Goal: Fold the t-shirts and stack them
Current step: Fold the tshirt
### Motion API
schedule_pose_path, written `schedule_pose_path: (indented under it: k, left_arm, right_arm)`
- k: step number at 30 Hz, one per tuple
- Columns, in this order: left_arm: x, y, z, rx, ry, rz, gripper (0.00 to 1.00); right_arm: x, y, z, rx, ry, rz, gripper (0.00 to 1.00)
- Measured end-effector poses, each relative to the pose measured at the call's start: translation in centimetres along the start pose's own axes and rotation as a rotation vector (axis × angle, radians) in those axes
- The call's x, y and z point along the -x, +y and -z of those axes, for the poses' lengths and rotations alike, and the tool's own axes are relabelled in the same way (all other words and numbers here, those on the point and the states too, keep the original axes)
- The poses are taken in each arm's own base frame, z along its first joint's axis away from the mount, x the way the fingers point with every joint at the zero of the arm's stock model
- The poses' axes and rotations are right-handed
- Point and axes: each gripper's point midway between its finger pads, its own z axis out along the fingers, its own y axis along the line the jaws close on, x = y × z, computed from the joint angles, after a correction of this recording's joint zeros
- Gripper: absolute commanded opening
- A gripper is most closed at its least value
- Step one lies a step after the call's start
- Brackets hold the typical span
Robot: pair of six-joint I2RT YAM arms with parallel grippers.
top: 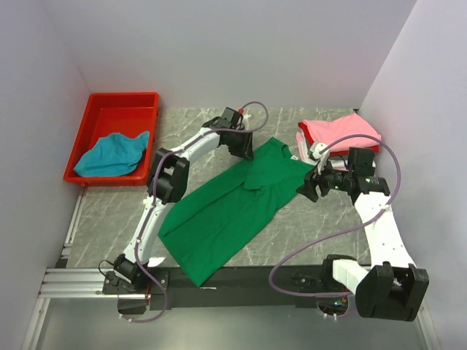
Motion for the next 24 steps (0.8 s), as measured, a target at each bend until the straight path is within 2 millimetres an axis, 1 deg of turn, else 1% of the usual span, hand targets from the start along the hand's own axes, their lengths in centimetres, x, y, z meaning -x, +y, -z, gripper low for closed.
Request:
schedule_pose_path:
  k: [3, 4, 5, 7, 9, 12, 13, 15, 20, 21, 22, 24]
  left_arm:
    - [-0.8, -0.6, -0.3, -0.008, 0.024, -0.016, 0.18]
    - [-1.0, -0.8, -0.4, -0.014, 0.031, -0.019, 0.06]
    - [-1.2, -0.8, -0.5, -0.013, 0.036, -0.020, 0.00]
    - [-1.2, -0.8, -0.5, -0.009, 0.036, -0.018, 0.00]
    - [-0.9, -0.4, -0.5, 0.015, 0.027, 0.002, 0.00]
    - [-0.5, 0.7, 0.0, 0.044, -0.002, 0.066, 0.00]
    - [-0.4, 1.5, 0.6, 0.061, -0.012, 0.099, 0.00]
    - [0.0, 4.0, 2.0, 0.112, -0.030, 0.171, 0.00]
    - [2.2, 13.1, 6.4, 0.273, -0.130, 0.360, 0.00]
    - [2.5, 14.4, 7.0, 0.297, -0.147, 0.385, 0.00]
    - [3.0, 16.7, 8.3, 0.348, -0.180, 0.430, 0.00]
    - [3.4, 19.3, 9.8, 0.414, -0.221, 0.488, 0.00]
  right_arm:
    - [-0.1, 0.0, 0.0, 0.007, 0.000, -0.011, 0.74]
    - [-0.2, 0.0, -0.1, 0.009, 0.001, -0.015, 0.74]
    - [-0.3, 0.1, -0.1, 0.010, 0.002, -0.019, 0.74]
    - [-0.3, 0.0, 0.0, 0.008, 0.003, -0.022, 0.74]
    - [-0.4, 0.0, 0.0, 0.008, 0.003, -0.023, 0.74]
    - [-0.5, 0.0, 0.0, 0.009, 0.006, -0.028, 0.74]
    - [-0.5, 0.0, -0.1, 0.010, 0.008, -0.031, 0.74]
    - [-0.8, -0.1, -0.3, 0.016, 0.014, -0.041, 0.73]
    - [-1.8, -0.3, -1.0, 0.041, 0.041, -0.083, 0.73]
    - [-2.1, -0.3, -1.2, 0.047, 0.049, -0.097, 0.73]
    - [-2.4, -0.4, -1.4, 0.052, 0.057, -0.116, 0.73]
    - [-3.1, -0.6, -2.0, 0.061, 0.079, -0.160, 0.72]
